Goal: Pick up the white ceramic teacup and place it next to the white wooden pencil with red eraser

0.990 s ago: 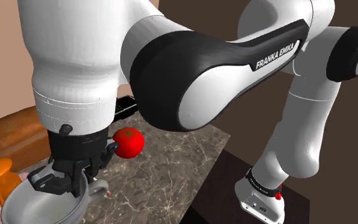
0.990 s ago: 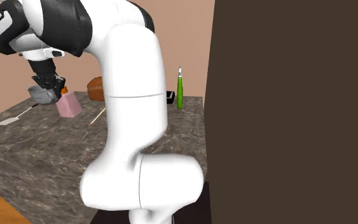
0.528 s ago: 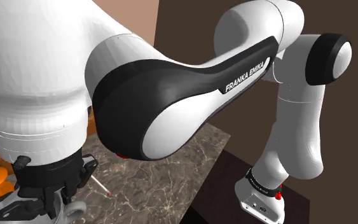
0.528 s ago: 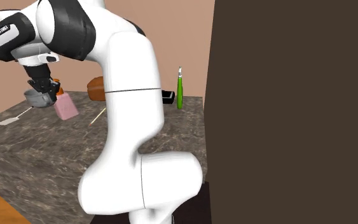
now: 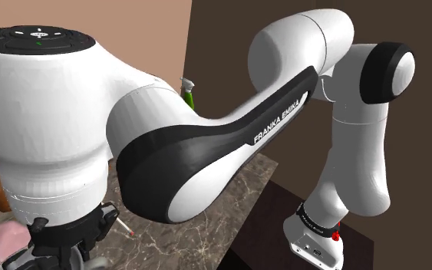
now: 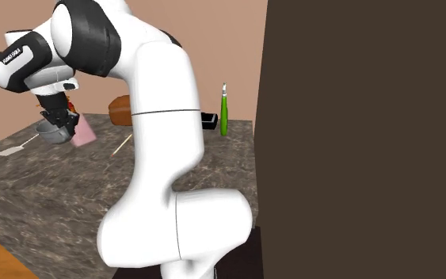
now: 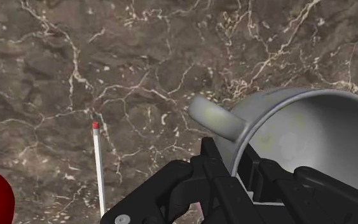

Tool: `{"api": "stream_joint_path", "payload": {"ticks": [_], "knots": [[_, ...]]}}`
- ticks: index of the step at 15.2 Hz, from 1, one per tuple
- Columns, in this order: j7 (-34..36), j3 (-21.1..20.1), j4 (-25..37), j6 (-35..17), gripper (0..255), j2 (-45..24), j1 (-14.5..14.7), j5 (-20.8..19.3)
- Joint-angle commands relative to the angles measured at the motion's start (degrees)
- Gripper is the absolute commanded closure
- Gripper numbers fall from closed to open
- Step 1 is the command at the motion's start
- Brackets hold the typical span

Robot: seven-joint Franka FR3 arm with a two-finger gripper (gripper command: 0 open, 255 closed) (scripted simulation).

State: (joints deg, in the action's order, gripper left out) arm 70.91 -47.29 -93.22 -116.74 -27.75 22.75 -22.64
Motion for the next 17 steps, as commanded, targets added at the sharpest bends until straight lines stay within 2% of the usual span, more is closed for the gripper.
{"api": "stream_joint_path", "payload": {"ticks": [1, 12, 17], "knots": [[0.3, 0.3, -1.2, -1.5, 255, -0.3, -0.1, -0.4], [2.4, 2.5, -5.0, -7.9, 255, -3.8, 1.1, -3.8], [2.6, 2.7, -5.1, -8.3, 255, -4.1, 1.2, -4.0]]}}
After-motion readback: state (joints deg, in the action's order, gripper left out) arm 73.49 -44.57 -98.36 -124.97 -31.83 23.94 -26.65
